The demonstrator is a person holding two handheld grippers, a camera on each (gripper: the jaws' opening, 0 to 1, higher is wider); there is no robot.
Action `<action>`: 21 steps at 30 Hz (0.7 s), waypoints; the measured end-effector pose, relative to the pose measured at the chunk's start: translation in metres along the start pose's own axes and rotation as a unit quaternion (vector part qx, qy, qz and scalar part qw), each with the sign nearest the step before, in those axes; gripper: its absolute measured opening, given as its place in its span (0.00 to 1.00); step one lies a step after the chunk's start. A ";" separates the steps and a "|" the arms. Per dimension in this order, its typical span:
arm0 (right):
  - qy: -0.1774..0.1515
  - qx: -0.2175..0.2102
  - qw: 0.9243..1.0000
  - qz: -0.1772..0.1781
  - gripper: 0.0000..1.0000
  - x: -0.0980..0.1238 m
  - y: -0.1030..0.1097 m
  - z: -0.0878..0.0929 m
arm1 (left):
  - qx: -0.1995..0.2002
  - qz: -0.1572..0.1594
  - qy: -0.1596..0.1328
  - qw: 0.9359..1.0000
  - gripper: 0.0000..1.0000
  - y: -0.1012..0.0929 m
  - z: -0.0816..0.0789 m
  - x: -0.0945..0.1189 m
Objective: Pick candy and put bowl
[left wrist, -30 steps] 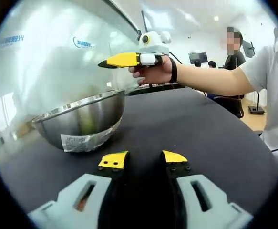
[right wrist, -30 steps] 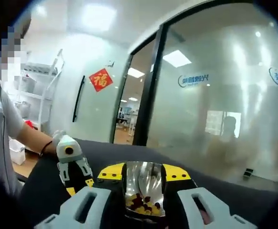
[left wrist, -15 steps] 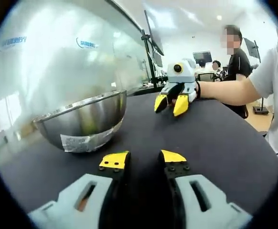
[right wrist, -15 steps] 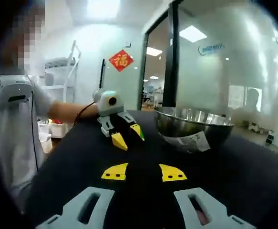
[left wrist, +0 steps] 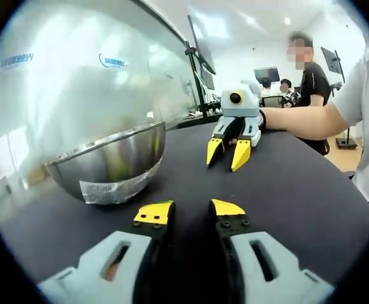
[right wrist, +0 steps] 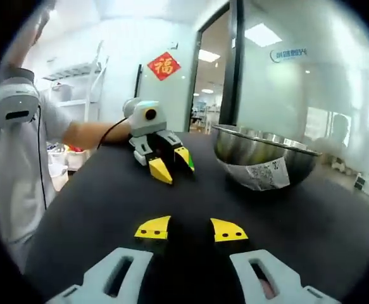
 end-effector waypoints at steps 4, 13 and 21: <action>0.000 -0.001 1.000 0.002 0.18 0.000 0.001 -0.001 | 0.000 0.000 -0.001 1.000 0.17 0.000 0.000 0.001; 0.000 -0.001 1.000 0.005 0.18 0.000 0.001 -0.003 | -0.001 -0.001 -0.002 1.000 0.17 -0.007 -0.002 0.000; -0.001 0.002 1.000 0.009 0.18 0.000 0.001 -0.004 | -0.007 -0.002 -0.004 1.000 0.17 -0.007 -0.003 0.001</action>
Point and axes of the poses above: the point that each gripper's makers call its tool centre point, and the gripper's own axes: x roughly backward along the fingers, y roughly to its left, z roughly out of its underside, the point moved 1 cm from there along x, roughly backward along the fingers, and after that the axes turned 3 degrees about z, right-handed, at the moved point
